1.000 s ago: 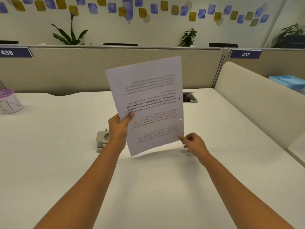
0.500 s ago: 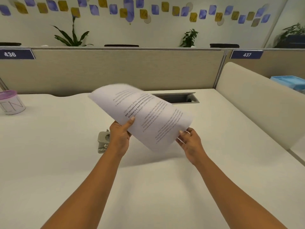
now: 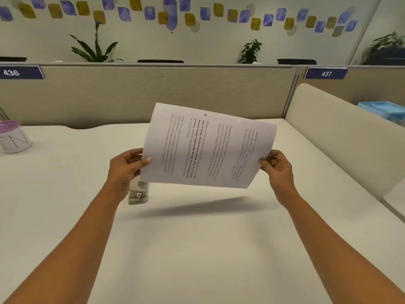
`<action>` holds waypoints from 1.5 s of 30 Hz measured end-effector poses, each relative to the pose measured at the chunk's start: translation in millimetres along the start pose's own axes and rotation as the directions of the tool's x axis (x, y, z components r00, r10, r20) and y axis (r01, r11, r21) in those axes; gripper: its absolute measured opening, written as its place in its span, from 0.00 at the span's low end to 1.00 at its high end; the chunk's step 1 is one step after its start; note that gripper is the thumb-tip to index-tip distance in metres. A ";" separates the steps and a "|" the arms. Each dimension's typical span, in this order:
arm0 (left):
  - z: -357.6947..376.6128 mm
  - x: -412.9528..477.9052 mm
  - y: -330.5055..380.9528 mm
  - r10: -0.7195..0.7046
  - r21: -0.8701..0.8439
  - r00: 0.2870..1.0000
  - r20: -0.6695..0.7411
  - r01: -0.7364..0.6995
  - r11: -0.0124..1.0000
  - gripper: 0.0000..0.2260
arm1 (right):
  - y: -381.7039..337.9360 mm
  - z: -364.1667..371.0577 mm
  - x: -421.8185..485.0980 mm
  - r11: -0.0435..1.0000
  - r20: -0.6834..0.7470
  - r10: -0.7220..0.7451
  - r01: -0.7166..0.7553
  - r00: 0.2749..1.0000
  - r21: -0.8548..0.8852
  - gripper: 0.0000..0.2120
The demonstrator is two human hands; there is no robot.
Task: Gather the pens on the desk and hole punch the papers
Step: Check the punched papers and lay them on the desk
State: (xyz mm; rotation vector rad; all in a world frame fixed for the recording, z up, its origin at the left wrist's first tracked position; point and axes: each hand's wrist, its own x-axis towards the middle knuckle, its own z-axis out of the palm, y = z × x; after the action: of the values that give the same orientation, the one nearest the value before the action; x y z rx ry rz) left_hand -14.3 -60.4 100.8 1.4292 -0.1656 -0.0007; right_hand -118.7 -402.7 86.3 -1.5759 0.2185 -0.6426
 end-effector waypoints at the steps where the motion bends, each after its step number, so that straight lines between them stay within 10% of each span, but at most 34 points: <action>1: 1.2 -0.3 -0.6 0.008 0.028 1.000 0.018 -0.008 1.000 0.11 | -0.3 1.2 -0.1 1.000 -0.006 -0.011 0.011 1.000 -0.006 0.11; 28: 34.9 -20.7 -22.2 -0.083 0.089 0.996 -0.042 0.087 0.992 0.07 | 32.9 8.0 -16.7 0.943 -0.273 0.045 -0.131 0.961 -0.307 0.07; 35: 56.3 -20.4 -34.6 -0.156 -0.040 0.964 -0.215 0.151 0.988 0.10 | 30.1 28.7 -32.6 0.840 0.174 0.470 -0.378 0.865 -0.390 0.11; 40: 75.8 -21.7 -43.2 -0.258 -0.204 0.919 -0.299 0.203 0.958 0.13 | 21.8 59.6 -42.2 0.769 0.306 0.636 -0.614 0.708 -0.177 0.15; 45: 91.6 -33.6 -45.9 -0.274 -0.293 0.938 -0.215 0.205 0.934 0.14 | 22.1 82.5 -43.0 0.827 0.122 0.521 -0.535 0.845 0.173 0.11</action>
State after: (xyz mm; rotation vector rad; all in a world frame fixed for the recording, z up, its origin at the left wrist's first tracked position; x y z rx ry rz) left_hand -53.5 -153.8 63.8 1.1596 0.2165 -0.0418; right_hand -105.8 -313.4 54.8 -1.2570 0.5036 -0.1633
